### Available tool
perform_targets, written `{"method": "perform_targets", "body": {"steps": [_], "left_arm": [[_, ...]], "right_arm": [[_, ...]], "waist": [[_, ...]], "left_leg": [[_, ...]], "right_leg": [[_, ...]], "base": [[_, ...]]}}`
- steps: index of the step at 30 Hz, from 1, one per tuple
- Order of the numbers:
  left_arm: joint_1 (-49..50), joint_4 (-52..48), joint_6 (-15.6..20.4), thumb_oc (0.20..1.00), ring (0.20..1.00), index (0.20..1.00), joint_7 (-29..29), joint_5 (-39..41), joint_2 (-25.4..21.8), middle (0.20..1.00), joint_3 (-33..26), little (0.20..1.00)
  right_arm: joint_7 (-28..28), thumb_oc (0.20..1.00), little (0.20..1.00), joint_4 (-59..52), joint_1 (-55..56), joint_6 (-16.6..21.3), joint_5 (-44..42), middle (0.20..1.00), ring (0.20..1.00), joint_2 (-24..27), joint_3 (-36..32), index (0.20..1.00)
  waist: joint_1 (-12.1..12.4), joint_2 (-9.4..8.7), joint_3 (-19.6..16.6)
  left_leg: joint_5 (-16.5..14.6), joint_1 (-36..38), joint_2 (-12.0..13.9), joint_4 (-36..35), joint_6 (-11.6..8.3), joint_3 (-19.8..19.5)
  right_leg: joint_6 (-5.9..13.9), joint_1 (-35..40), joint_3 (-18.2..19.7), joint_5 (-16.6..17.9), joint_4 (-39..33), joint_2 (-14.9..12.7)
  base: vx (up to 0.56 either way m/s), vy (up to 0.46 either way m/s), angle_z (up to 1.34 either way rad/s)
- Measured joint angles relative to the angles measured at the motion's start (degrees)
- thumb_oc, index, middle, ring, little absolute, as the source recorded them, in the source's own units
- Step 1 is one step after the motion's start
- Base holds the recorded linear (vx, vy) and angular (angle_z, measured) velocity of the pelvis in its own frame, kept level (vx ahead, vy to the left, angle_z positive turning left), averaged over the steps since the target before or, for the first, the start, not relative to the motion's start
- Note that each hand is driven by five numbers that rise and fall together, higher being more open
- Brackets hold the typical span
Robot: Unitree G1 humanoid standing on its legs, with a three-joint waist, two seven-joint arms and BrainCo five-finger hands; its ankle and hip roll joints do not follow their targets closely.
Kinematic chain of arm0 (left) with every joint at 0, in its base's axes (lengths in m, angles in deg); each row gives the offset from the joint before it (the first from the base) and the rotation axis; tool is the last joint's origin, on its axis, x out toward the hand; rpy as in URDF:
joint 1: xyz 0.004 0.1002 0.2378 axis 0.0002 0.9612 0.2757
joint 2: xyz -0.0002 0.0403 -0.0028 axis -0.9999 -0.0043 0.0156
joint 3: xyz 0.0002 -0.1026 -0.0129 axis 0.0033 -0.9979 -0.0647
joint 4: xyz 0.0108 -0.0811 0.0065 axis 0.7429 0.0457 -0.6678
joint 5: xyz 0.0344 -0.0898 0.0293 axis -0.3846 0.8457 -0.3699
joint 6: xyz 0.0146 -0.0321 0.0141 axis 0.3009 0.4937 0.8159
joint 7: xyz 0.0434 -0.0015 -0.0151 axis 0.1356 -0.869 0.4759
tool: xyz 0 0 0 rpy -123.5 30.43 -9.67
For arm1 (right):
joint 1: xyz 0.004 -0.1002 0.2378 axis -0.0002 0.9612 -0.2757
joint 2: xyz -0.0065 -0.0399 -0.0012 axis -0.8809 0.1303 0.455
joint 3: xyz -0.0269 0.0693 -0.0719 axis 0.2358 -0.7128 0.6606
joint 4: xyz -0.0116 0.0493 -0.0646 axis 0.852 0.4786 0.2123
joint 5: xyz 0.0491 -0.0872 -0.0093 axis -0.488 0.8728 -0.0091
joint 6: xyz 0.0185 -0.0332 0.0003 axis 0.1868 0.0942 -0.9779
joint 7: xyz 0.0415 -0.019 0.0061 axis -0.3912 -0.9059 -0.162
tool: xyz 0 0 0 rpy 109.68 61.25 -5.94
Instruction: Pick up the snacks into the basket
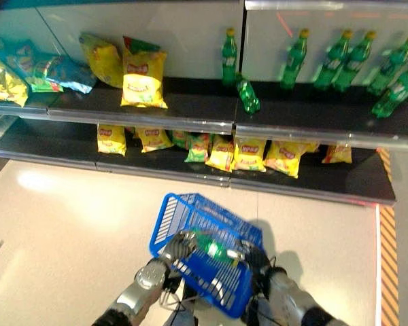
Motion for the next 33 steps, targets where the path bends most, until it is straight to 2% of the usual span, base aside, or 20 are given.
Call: {"method": "perform_targets", "body": {"steps": [3, 8, 12, 14, 17, 18, 19, 20, 21, 22, 24, 25, 26, 27, 28, 29, 30, 31, 32, 33], "left_arm": [[1.6, 10.0, 2.7, 0.200, 0.200, 0.200, -2.2, -4.6, 1.7, 0.200, -4.7, 0.200], [6.5, 20.2, 5.0, 0.200, 0.200, 0.200, -2.7, -6.5, 4.7, 0.200, -14.5, 0.200], [8.8, 22.5, 5.3, 0.200, 0.200, 0.200, -2.0, -6.7, 4.7, 0.200, -16.3, 0.200], [10.1, 23.6, 5.6, 0.200, 0.200, 0.200, -1.3, -7.2, 4.9, 0.200, -16.4, 0.200], [9.8, 25.8, 5.8, 0.200, 0.200, 0.200, -0.7, -7.2, 6.0, 0.200, -17.1, 0.200], [9.9, 26.2, 5.8, 0.200, 0.200, 0.200, -0.4, -7.1, 6.3, 0.200, -17.4, 0.200], [10.3, 26.5, 5.8, 0.200, 0.200, 0.200, -0.3, -7.0, 6.9, 0.200, -18.2, 0.200], [10.3, 26.6, 6.0, 0.200, 0.200, 0.200, -0.3, -7.0, 6.8, 0.200, -18.2, 0.200], [9.9, 27.4, 6.0, 0.200, 0.200, 0.200, -0.4, -7.1, 6.5, 0.200, -18.5, 0.200], [9.6, 28.0, 6.2, 0.200, 0.200, 0.200, -0.5, -7.5, 6.1, 0.200, -18.7, 0.200], [7.8, 31.0, 6.4, 0.200, 0.200, 0.200, -0.7, -7.6, 5.6, 0.200, -20.4, 0.200], [6.7, 31.9, 6.4, 0.200, 0.200, 0.200, -0.9, -7.6, 5.0, 0.200, -20.6, 0.200], [5.7, 32.3, 6.4, 0.200, 0.200, 0.200, -1.0, -7.8, 5.1, 0.200, -19.8, 0.200], [4.0, 32.7, 6.7, 0.200, 0.200, 0.200, -1.0, -8.3, 5.2, 0.200, -18.7, 0.200], [4.0, 32.2, 7.5, 0.200, 0.200, 0.200, -1.2, -8.9, 5.1, 0.200, -18.6, 0.200], [4.4, 32.2, 7.6, 0.200, 0.200, 0.200, -1.2, -8.9, 5.2, 0.200, -18.7, 0.200], [6.4, 32.6, 7.4, 0.200, 0.200, 0.200, -1.3, -8.9, 6.1, 0.200, -19.3, 0.200], [7.7, 33.0, 7.1, 0.200, 0.200, 0.200, -1.4, -8.9, 7.0, 0.200, -19.7, 0.200], [9.5, 30.7, 7.7, 0.200, 0.200, 0.200, -2.0, -8.8, 6.4, 0.200, -21.2, 0.200], [10.1, 30.0, 7.8, 0.200, 0.200, 0.200, -1.8, -8.9, 5.8, 0.200, -20.6, 0.200]], "right_arm": [[-1.1, 1.000, 1.000, 5.7, 4.3, 1.8, 7.7, 1.000, 1.000, 1.4, -7.6, 1.000], [-4.5, 1.000, 1.000, 17.7, 8.1, 3.0, 16.4, 1.000, 1.000, 5.0, -17.1, 1.000], [-5.0, 1.000, 1.000, 20.4, 8.7, 2.9, 18.2, 1.000, 1.000, 3.8, -20.0, 1.000], [-5.1, 1.000, 1.000, 21.4, 8.8, 3.0, 19.4, 1.000, 1.000, 3.6, -20.9, 1.000], [-5.5, 1.000, 1.000, 22.3, 10.7, 2.7, 19.4, 1.000, 1.000, 3.7, -21.8, 1.000], [-5.8, 1.000, 1.000, 22.2, 11.2, 2.7, 19.3, 1.000, 1.000, 3.9, -21.7, 1.000], [-5.9, 1.000, 1.000, 22.0, 10.3, 2.8, 19.1, 1.000, 1.000, 4.1, -21.4, 1.000], [-5.9, 1.000, 1.000, 21.7, 9.1, 2.8, 19.1, 1.000, 1.000, 4.1, -21.0, 1.000], [-5.7, 1.000, 1.000, 21.2, 8.2, 3.1, 18.6, 1.000, 1.000, 3.7, -20.9, 1.000], [-5.7, 1.000, 1.000, 21.4, 7.7, 3.3, 18.3, 1.000, 1.000, 3.2, -20.9, 1.000], [-5.6, 1.000, 1.000, 20.9, 7.7, 3.8, 16.5, 1.000, 1.000, 2.6, -20.4, 1.000], [-5.7, 1.000, 1.000, 20.6, 8.8, 4.2, 15.7, 1.000, 1.000, 2.5, -19.4, 1.000], [-5.5, 1.000, 1.000, 20.4, 9.3, 4.5, 15.6, 1.000, 1.000, 2.4, -18.6, 1.000], [-5.1, 1.000, 1.000, 21.8, 11.4, 4.1, 15.6, 1.000, 1.000, 2.0, -18.3, 1.000], [-5.0, 1.000, 1.000, 23.9, 11.5, 3.4, 15.7, 1.000, 1.000, 1.2, -18.6, 1.000], [-5.0, 1.000, 1.000, 24.6, 11.2, 3.3, 15.7, 1.000, 1.000, 1.6, -18.7, 1.000], [-5.0, 1.000, 1.000, 24.4, 10.6, 3.3, 15.9, 1.000, 1.000, 2.9, -18.4, 1.000], [-5.0, 1.000, 1.000, 23.9, 9.8, 3.3, 16.1, 1.000, 1.000, 3.2, -18.3, 1.000], [-4.8, 1.000, 1.000, 23.0, 10.0, 3.3, 16.7, 1.000, 1.000, 3.0, -18.4, 1.000], [-4.6, 1.000, 1.000, 23.8, 10.2, 3.3, 17.0, 1.000, 1.000, 2.8, -18.6, 1.000]], "waist": [[-1.2, -1.70, -3.2], [-0.9, -1.81, -7.1], [-0.4, -1.51, -8.3], [1.3, -1.17, -9.2], [2.0, -1.25, -10.5], [1.3, -1.53, -10.9], [0.8, -1.19, -10.7], [0.5, -0.58, -10.3], [-0.8, 0.17, -10.5], [-1.1, 0.43, -10.8], [-0.8, 0.25, -10.7], [-2.0, 0.12, -10.7], [-3.3, 0.02, -10.8], [-4.7, -1.15, -10.8], [-4.1, -3.34, -11.0], [-3.8, -3.78, -10.8], [-3.5, -1.38, -11.2], [-3.3, 0.20, -11.3], [-2.4, -0.24, -11.1], [-2.2, -1.43, -11.4]], "left_leg": [[-0.1, 1.1, -0.6, 0.0, 0.60, -0.4], [-1.9, 3.0, -2.1, 1.0, 2.58, -0.3], [-2.3, 4.1, -3.6, 1.2, 3.47, -1.4], [-3.0, 4.7, -4.8, 1.7, 3.93, -2.4], [-4.1, 5.0, -7.8, 4.2, 5.35, -6.0], [-4.9, 4.4, -9.5, 7.3, 6.33, -7.1], [-6.1, 3.0, -10.9, 9.4, 7.17, -8.2], [-6.1, 2.4, -11.1, 10.5, 7.42, -9.0], [-5.9, 1.3, -11.2, 11.1, 7.71, -11.1], [-5.8, 0.5, -10.7, 11.2, 7.76, -11.9], [-3.6, 0.7, -11.1, 9.7, 4.80, -18.9], [-3.7, 0.8, -11.7, 9.1, 4.38, -23.0], [-2.9, 0.3, -12.5, 7.5, 3.38, -27.0], [-3.8, 0.7, -13.5, 4.3, 2.43, -30.3], [-3.8, 1.5, -14.2, 2.5, 1.48, -29.4], [-4.2, 1.8, -14.8, 6.0, 1.83, -26.9], [-7.1, 3.4, -11.9, 7.3, 3.02, -24.9], [-7.8, 3.3, -10.8, 5.5, 3.46, -24.7], [-7.3, 3.3, -9.0, 3.7, 2.89, -22.6], [-7.6, 3.5, -9.4, 3.1, 1.83, -22.4]], "right_leg": [[0.26, 1.7, -0.7, 0.0, -1.1, -0.5], [2.01, 4.9, -0.3, 0.1, -2.6, -1.9], [3.19, 7.2, -0.8, -0.2, -2.8, -3.2], [4.01, 8.8, -1.5, -0.7, -2.7, -4.2], [5.69, 11.8, -5.7, -2.7, -1.5, -7.2], [6.28, 12.2, -5.5, -3.8, 1.7, -8.8], [6.76, 10.0, -0.2, -3.6, 7.1, -8.8], [6.12, 7.8, 4.4, -3.2, 10.7, -8.1], [7.33, 5.1, 12.8, -4.5, 11.3, -4.0], [8.69, 5.1, 16.5, -5.7, 9.2, -1.1], [7.14, 5.2, 24.7, -7.2, 1.8, 9.0], [6.48, 4.9, 26.6, -7.2, -0.3, 10.9], [6.15, 6.2, 27.4, -7.3, -3.1, 12.7], [2.47, 7.3, 27.5, -4.1, -6.0, 12.5], [1.45, 7.2, 25.5, -0.3, -7.2, 9.0], [1.36, 6.8, 23.9, 1.0, -6.5, 7.6], [1.03, 7.3, 21.5, 0.5, -7.0, 8.4], [1.48, 7.8, 19.9, 0.6, -6.3, 9.0], [1.96, 7.2, 18.7, -2.3, -3.1, 9.7], [-1.72, 8.5, 17.6, -3.5, -5.1, 9.1]], "base": [[0.07, 0.146, 0.13], [0.09, 0.162, 0.02], [0.11, 0.113, 0.17], [0.12, 0.107, 0.30], [0.10, 0.170, 0.92], [0.01, 0.122, 1.07], [0.05, 0.036, 0.92], [0.13, -0.044, 0.87], [0.24, -0.115, 0.86], [0.32, -0.209, 0.98], [0.28, -0.272, 0.96], [0.09, -0.155, 1.43], [0.07, -0.158, 2.37], [0.09, -0.200, 2.56], [0.16, -0.298, 2.04], [0.16, -0.373, 1.05], [0.11, -0.260, 0.66], [0.07, -0.240, 0.78], [0.04, -0.217, 0.94], [0.04, -0.217, 0.91]]}}
